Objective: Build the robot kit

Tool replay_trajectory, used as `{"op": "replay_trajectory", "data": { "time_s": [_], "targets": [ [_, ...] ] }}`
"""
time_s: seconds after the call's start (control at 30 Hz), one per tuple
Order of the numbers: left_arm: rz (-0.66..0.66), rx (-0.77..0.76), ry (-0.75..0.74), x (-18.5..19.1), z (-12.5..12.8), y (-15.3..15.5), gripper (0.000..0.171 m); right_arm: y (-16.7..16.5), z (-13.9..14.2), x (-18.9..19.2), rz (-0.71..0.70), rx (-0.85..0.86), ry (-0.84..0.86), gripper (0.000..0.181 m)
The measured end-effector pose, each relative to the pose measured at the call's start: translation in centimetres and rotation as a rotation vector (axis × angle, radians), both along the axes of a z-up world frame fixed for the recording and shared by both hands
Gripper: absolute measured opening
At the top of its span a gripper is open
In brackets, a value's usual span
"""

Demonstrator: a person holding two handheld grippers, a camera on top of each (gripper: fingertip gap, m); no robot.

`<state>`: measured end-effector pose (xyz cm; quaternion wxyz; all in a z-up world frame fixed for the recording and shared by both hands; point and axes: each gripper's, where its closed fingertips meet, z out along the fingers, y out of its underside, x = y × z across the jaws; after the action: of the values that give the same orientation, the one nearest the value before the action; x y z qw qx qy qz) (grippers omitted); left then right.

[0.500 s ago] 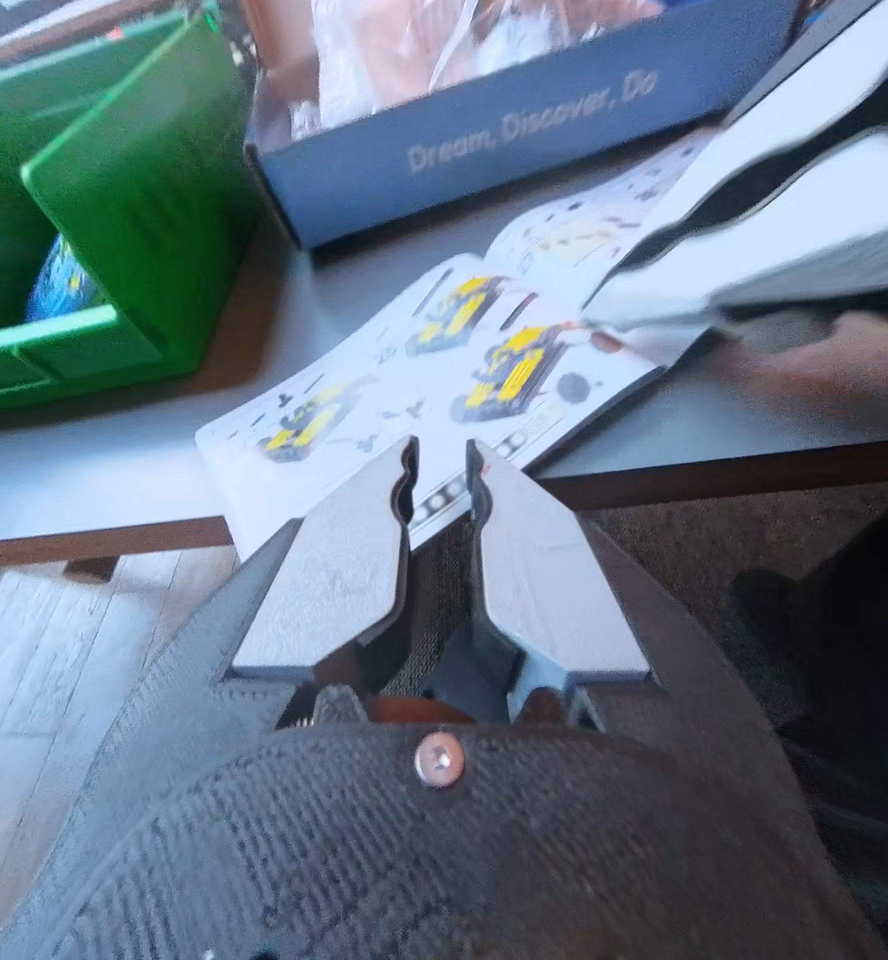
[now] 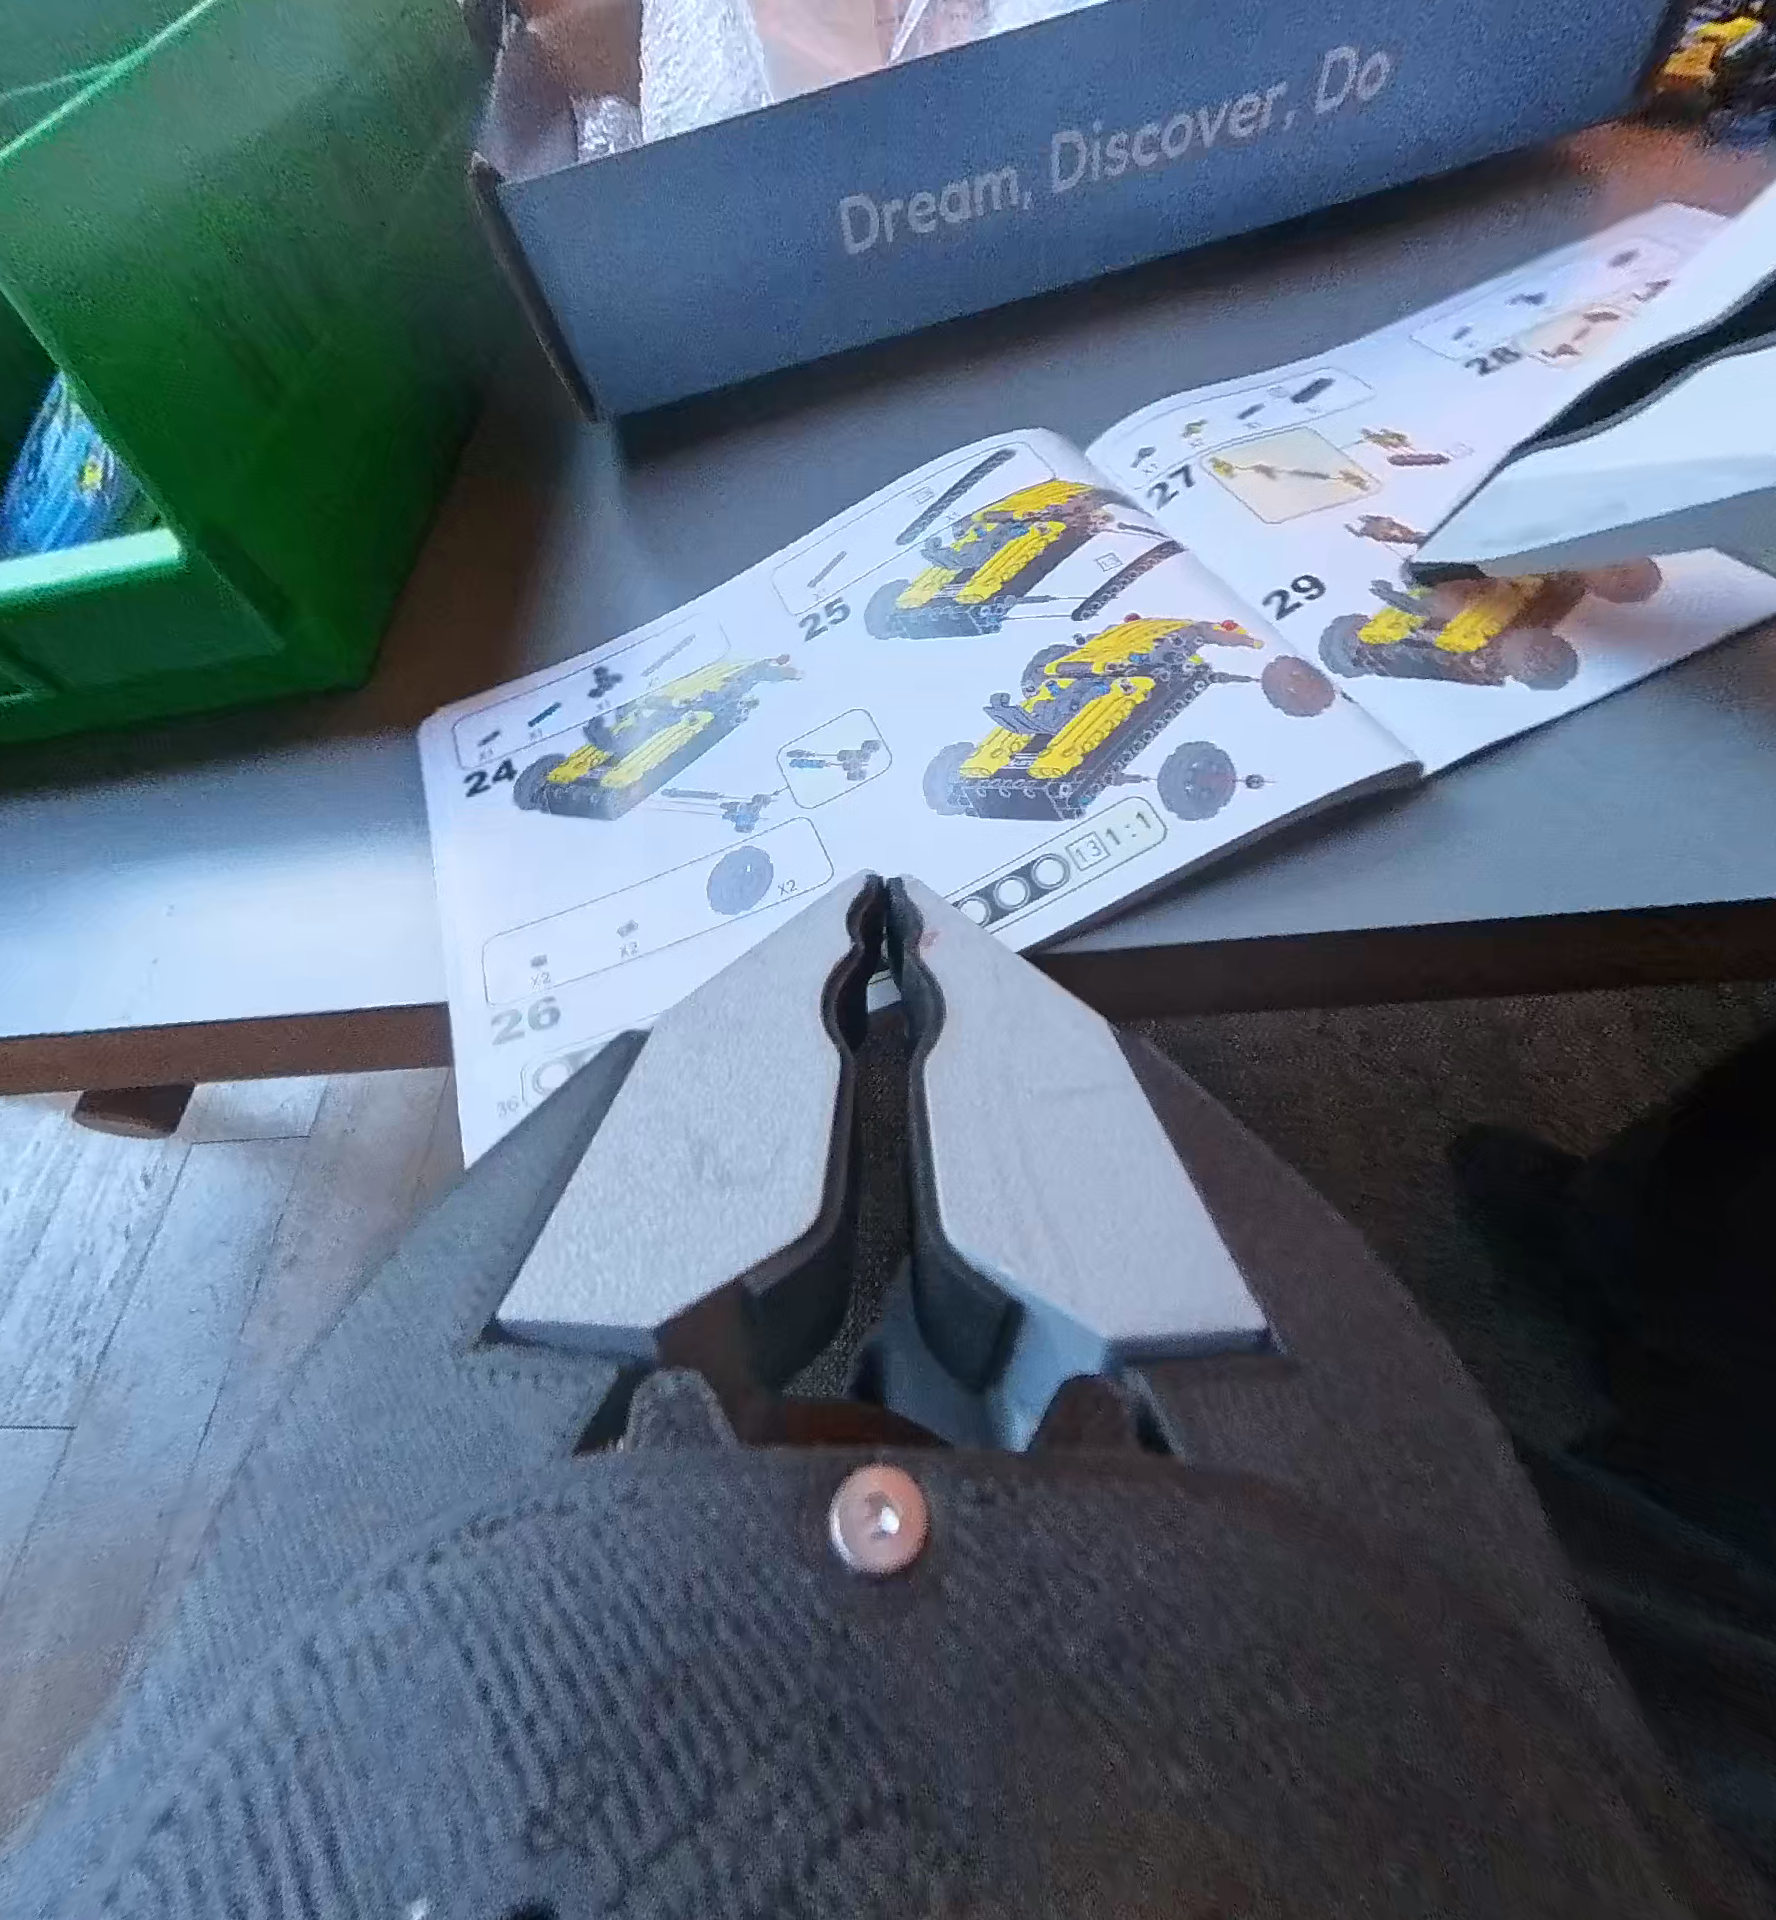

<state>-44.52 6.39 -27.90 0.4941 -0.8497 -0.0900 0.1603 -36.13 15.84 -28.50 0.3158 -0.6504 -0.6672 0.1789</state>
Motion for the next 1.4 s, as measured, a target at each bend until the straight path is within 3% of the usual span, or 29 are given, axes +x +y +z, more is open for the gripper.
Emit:
{"op": "replay_trajectory", "data": {
  "time_s": [0.13,0.2,0.27,0.33,0.43,0.5,0.63,0.77,0.9,0.97,1.07,1.2,1.3,1.4],
  "targets": [
    [-0.004,-0.019,0.001,0.4,0.2,0.3,0.0,-0.2,2.4,0.7,-0.03,0.004,0.058,0.001],
    [-0.029,0.003,-0.033,1.3,0.9,0.3,0.012,-1.1,5.1,1.7,-0.01,-0.028,0.144,0.006],
    [-0.054,0.038,-0.068,2.3,2.0,0.1,0.018,-2.8,8.1,3.4,0.052,-0.097,0.241,0.02],
    [-0.089,0.074,-0.083,3.8,3.3,0.0,0.019,-3.8,10.5,5.7,0.106,-0.132,0.328,0.022],
    [-0.198,0.137,-0.13,7.9,4.9,0.1,0.019,-3.8,12.5,9.6,0.131,-0.142,0.405,0.023],
    [-0.338,0.167,-0.204,12.8,4.9,0.4,0.021,-3.1,13.2,11.7,0.101,-0.137,0.449,0.023],
    [-0.594,0.127,-0.214,21.0,2.8,0.7,0.024,-2.2,13.2,14.8,0.041,-0.105,0.527,0.024],
    [-0.699,0.091,-0.219,24.9,-0.3,0.8,0.031,-0.6,11.8,16.9,-0.058,-0.061,0.559,0.026],
    [-0.805,0.013,-0.255,27.4,-2.5,0.8,0.033,-3.6,11.0,17.0,-0.008,-0.238,0.695,0.027],
    [-0.846,0.033,-0.216,27.9,-2.4,1.1,0.033,-5.2,9.5,16.8,0.011,-0.306,0.721,0.028],
    [-0.906,0.074,-0.168,28.6,-1.7,1.5,0.033,-6.0,7.4,17.1,0.009,-0.271,0.708,0.033],
    [-0.948,0.125,-0.139,28.8,-0.7,2.3,0.033,-5.4,8.4,18.3,0.039,-0.157,0.732,0.035],
    [-0.909,0.176,-0.141,27.9,0.7,3.0,0.036,-2.5,11.1,20.6,-0.008,-0.052,0.766,0.041],
    [-0.811,0.238,-0.118,25.7,2.1,4.2,0.037,3.6,13.1,25.0,-0.189,0.109,0.728,0.044]
  ]
}}
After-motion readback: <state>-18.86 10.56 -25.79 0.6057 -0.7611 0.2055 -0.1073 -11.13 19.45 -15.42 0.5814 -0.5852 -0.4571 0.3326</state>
